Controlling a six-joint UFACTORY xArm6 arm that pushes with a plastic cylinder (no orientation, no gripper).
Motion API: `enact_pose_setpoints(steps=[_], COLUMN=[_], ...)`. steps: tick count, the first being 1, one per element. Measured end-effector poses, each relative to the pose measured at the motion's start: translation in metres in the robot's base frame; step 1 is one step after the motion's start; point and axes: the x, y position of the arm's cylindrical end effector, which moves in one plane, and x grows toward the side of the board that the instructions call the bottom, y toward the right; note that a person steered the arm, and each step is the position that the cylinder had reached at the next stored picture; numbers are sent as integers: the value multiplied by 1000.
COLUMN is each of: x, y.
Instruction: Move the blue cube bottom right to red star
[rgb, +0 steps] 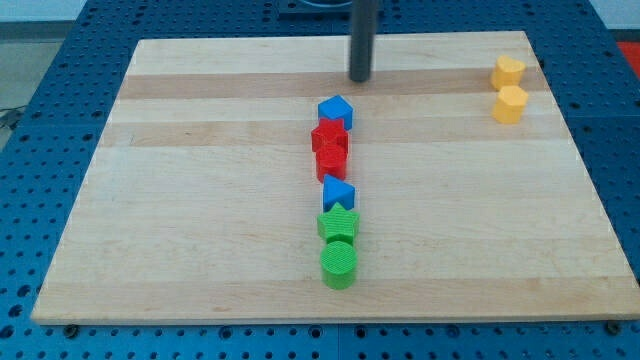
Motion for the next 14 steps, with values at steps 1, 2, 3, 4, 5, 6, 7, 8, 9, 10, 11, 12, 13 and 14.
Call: enact_pose_setpoints(steps=[1, 2, 3, 4, 5, 6, 7, 8, 9, 10, 11, 12, 13, 14], x=[2, 76, 79, 87, 117, 147, 175, 179, 128, 24, -34, 8, 16, 70], y=[-37, -71, -72, -58, 6, 83, 151, 156, 150, 124, 99, 27, 5, -22])
